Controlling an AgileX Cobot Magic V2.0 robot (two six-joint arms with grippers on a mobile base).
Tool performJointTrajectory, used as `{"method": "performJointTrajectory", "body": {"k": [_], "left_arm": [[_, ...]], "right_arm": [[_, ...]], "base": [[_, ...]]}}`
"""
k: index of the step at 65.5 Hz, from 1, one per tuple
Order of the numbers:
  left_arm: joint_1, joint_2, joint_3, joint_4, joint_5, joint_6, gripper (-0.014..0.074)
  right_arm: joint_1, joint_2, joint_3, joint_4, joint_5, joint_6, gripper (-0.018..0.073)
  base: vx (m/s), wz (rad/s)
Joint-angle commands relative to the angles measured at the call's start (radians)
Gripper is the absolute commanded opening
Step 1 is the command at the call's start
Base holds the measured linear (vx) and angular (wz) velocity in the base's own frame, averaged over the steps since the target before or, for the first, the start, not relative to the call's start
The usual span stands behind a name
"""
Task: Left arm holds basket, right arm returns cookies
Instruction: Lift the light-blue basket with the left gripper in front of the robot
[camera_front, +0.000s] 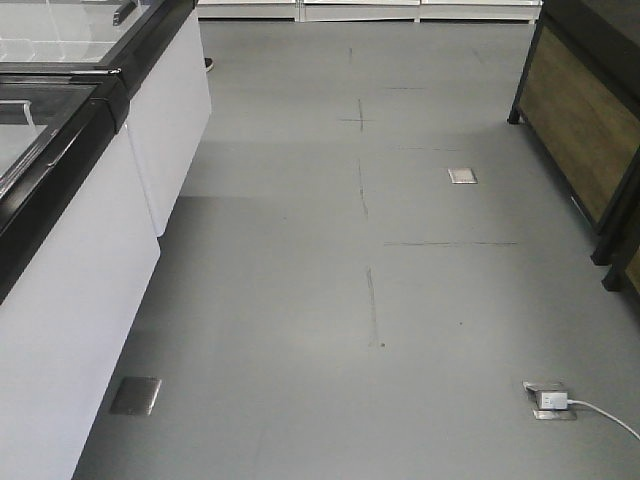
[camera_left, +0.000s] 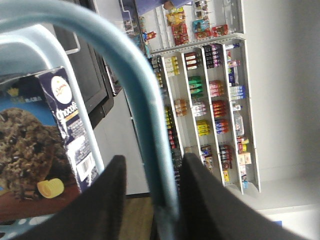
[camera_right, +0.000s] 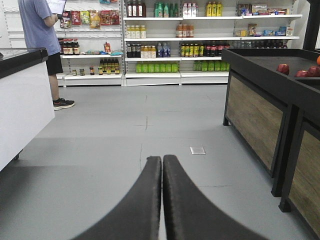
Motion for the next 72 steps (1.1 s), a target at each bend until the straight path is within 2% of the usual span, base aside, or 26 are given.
{"method": "performJointTrajectory", "body": {"k": [1, 4, 20, 27, 34, 43, 53, 72], "left_arm": [[0.002, -0.053, -0.03, -0.089, 0.058, -0.006, 0.0043], [0.003, -0.057, -0.03, -0.089, 0.055, -0.003, -0.0009], [-0.001, -0.093, -0.044, -0.089, 0.033, -0.007, -0.0008], [-0.027, -0.093, -0.094, -0.089, 0.036, -0.031, -0.0008], [-0.091, -0.093, -0.169, -0.089, 0.036, -0.05, -0.0008], [-0.22, -0.093, -0.231, -0.089, 0.014, -0.053, -0.0008], [-0.398, -0.088, -0.251, -0.089, -0.006, -0.056, -0.0008], [-0.759, -0.039, -0.25, -0.055, 0.023, 0.042, -0.0008]], "right_arm": [[-0.006, -0.012, 0.003, -0.003, -0.079, -0.008, -0.0008], [-0.006, -0.012, 0.003, -0.003, -0.079, -0.008, -0.0008], [-0.006, -0.012, 0.003, -0.003, -0.079, -0.008, -0.0008], [-0.006, -0.012, 0.003, -0.003, -0.079, -0.008, -0.0008], [-0.006, -0.012, 0.003, -0.003, -0.079, -0.008, -0.0008], [-0.006, -0.012, 0.003, -0.003, -0.079, -0.008, -0.0008], [-0.006, -0.012, 0.003, -0.003, -0.079, -0.008, -0.0008], [-0.006, -0.012, 0.003, -0.003, -0.079, -0.008, -0.0008]], "base": [[0.0, 0.0], [0.0, 0.0], [0.0, 0.0], [0.0, 0.0], [0.0, 0.0], [0.0, 0.0], [0.0, 0.0], [0.0, 0.0]]}}
